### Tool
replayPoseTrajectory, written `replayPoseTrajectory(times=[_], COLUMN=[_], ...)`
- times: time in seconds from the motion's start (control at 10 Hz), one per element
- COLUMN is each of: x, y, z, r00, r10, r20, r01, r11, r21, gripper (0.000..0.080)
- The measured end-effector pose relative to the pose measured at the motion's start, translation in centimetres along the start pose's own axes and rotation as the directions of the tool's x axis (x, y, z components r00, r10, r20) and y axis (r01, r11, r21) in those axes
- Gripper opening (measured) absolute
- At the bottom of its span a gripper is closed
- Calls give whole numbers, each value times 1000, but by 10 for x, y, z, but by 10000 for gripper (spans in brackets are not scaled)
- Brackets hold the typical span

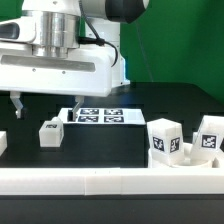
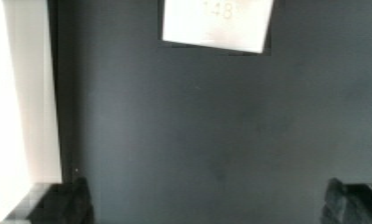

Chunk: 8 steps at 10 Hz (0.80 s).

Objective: Assemble stool

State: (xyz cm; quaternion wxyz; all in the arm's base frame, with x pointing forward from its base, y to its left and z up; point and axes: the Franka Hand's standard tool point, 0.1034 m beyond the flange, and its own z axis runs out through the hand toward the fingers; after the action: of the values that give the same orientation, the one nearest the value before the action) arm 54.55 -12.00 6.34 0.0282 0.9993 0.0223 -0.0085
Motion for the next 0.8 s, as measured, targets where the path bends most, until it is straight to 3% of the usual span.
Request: replayPoseTrajectory(times=[0.1, 0.2, 0.4, 0.8], x=[0, 3, -10, -15], y=[3, 12, 19, 14], z=[1, 3, 7, 11], r00=[993, 978, 933, 821], r10=[52, 72, 83, 53], r20=[108, 198, 350, 569], r01=[-56, -78, -94, -88], r11=[998, 997, 995, 996], r21=[30, 23, 15, 34], gripper=[649, 649, 649, 649])
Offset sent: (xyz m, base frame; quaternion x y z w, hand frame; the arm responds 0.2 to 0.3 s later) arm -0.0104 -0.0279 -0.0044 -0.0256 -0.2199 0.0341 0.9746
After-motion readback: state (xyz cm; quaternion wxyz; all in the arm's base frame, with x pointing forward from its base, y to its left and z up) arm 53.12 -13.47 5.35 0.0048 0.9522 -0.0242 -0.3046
